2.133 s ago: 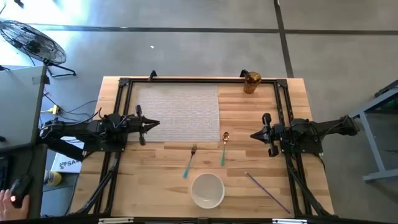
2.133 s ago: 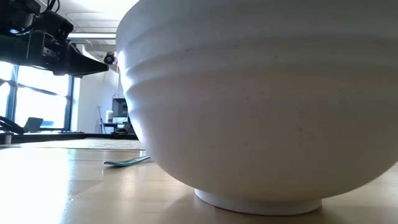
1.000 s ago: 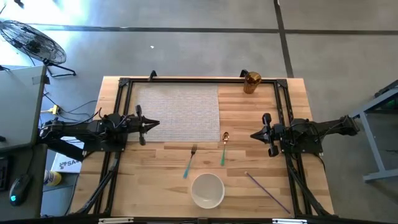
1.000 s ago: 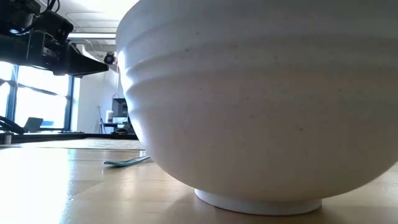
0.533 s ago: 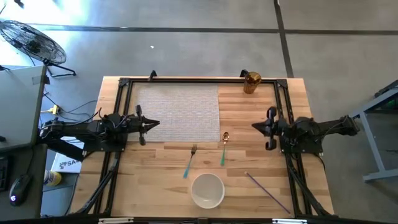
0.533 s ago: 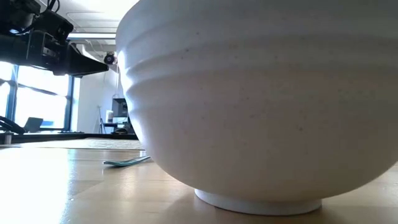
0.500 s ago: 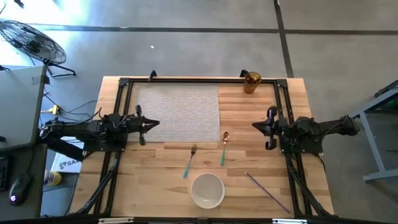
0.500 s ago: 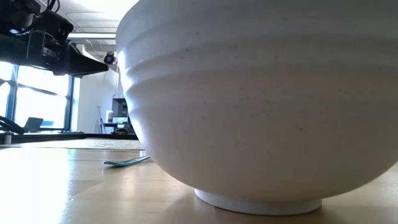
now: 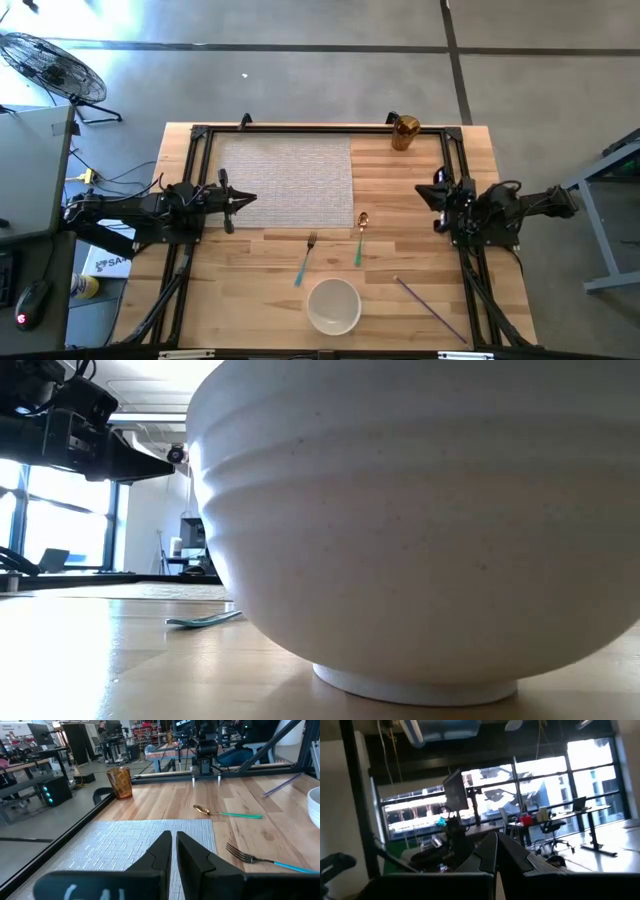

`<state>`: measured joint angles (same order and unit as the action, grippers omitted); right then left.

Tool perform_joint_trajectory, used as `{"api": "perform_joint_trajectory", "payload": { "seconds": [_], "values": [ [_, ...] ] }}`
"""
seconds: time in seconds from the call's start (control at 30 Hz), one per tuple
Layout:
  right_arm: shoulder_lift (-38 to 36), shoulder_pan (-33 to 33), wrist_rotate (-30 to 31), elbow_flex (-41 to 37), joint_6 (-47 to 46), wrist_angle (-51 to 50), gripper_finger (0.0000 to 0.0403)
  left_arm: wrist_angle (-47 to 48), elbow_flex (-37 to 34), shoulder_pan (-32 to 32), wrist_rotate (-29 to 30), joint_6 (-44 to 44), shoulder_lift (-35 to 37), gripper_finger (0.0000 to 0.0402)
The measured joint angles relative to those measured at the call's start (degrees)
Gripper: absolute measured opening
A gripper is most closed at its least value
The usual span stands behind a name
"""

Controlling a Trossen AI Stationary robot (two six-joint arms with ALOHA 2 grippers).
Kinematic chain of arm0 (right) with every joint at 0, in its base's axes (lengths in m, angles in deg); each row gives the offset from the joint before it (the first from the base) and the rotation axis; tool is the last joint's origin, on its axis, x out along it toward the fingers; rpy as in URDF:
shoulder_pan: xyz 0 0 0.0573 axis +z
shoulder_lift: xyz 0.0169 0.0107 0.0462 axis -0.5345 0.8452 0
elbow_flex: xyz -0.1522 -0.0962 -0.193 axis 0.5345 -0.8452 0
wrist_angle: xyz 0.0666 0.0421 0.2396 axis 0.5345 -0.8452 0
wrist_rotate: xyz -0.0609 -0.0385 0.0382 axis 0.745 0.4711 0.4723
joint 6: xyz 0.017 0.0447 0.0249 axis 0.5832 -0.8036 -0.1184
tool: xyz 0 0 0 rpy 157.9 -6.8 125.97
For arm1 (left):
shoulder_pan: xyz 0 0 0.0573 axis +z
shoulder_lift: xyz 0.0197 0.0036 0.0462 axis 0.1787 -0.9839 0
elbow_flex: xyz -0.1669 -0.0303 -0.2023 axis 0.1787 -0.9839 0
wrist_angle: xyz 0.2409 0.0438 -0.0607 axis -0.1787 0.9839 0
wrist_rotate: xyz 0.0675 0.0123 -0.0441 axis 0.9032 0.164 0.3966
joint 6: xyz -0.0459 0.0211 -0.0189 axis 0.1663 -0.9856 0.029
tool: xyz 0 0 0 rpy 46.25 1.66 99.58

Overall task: Pick & Place Utensil
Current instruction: Put the white bowl on the gray mat

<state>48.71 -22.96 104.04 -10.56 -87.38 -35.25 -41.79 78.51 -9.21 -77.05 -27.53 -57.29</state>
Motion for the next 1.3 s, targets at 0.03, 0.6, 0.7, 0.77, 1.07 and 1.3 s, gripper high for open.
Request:
{"api": "perform_joint_trajectory", "payload": {
  "seconds": [0.03,0.6,0.7,0.77,1.07,1.3],
  "values": [
    [0.0,0.0,0.7,0.0,1.3,1.3,0.0002,0.0,0.0,0.0,0.0,0.0,0.0,0.0024],
    [7.7,0.0,-10.2,2.3,5.4,12.2,0.0002,0.0,0.0,0.0,0.0,0.0,0.0,0.0024],
    [13.4,0.0,-10.3,3.3,5.0,12.2,0.0002,0.0,0.0,0.0,0.0,0.0,0.0,0.0024],
    [17.3,0.0,-10.3,4.6,4.7,12.1,0.0002,0.0,0.0,0.0,0.0,0.0,0.0,0.0024],
    [35.9,0.1,-15.7,11.3,-0.9,12.2,0.0002,0.0,0.0,0.0,0.0,0.0,0.0,0.0024],
    [49.5,0.7,-19.0,17.4,-3.1,10.5,0.0002,0.0,0.0,0.0,0.0,0.0,0.0,0.0024]
  ]
}}
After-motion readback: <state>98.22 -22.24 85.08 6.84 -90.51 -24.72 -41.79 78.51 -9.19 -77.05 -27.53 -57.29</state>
